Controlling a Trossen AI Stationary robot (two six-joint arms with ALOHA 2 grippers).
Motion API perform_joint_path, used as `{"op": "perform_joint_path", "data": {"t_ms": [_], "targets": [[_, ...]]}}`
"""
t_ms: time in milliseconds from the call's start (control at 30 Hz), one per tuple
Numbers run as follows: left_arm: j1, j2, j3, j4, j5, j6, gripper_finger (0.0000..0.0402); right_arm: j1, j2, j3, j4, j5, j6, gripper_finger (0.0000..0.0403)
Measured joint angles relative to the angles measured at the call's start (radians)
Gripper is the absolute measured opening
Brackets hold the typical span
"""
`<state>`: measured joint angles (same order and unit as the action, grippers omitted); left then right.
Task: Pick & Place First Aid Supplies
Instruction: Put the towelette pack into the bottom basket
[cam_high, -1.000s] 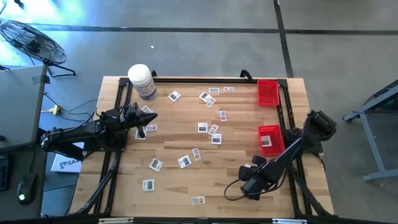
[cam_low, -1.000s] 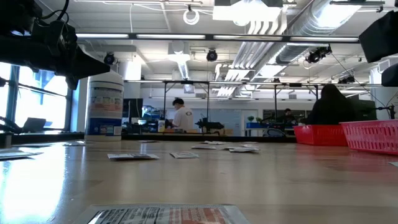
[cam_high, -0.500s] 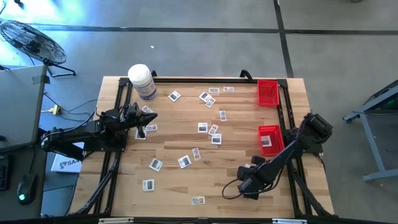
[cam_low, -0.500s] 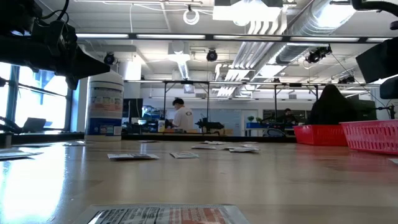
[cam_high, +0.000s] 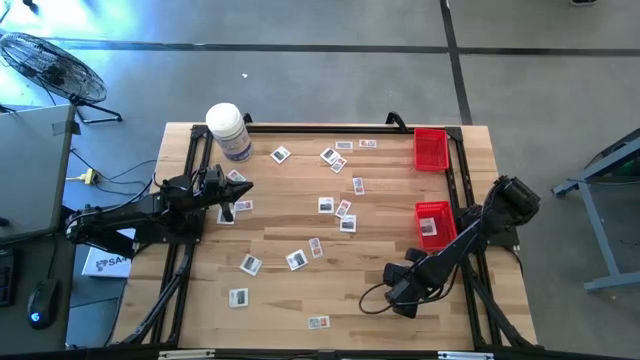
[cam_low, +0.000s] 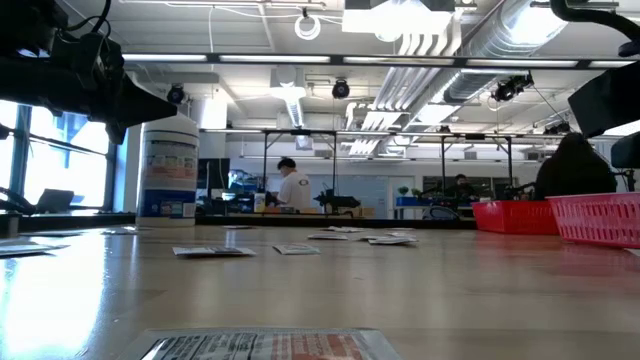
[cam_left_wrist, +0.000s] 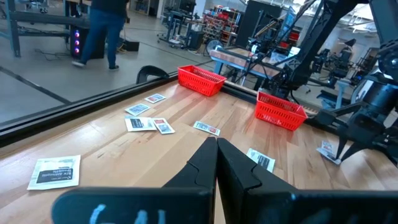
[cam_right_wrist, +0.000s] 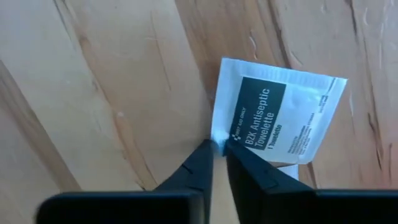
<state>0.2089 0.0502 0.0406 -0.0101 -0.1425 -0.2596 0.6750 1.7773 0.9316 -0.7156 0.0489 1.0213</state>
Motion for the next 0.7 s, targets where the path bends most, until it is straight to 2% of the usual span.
{"op": "perform_joint_path", "data": {"t_ms": [100,267,400,567,700], "targets": [[0.000,0.000,0.000,0.000,0.000,0.000,0.0001,0.000,-0.008,0.000,-0.001,0.009,-0.001,0.0004],[0.000,0.000,0.000,0.000,0.000,0.000,0.0001,-0.001,-0.041,-0.004,-0.004,-0.002,0.015,0.0004],[0.000,0.000,0.000,0.000,0.000,0.000,0.0001,-0.003,-0.115,-0.013,-0.020,-0.002,0.064,0.0003],[0.000,0.000,0.000,0.000,0.000,0.000,0.0001,-0.002,-0.277,-0.006,-0.081,0.055,0.150,0.0001],[0.000,0.000,0.000,0.000,0.000,0.000,0.0001,-0.003,-0.423,-0.005,-0.213,0.188,0.258,0.0001]]}}
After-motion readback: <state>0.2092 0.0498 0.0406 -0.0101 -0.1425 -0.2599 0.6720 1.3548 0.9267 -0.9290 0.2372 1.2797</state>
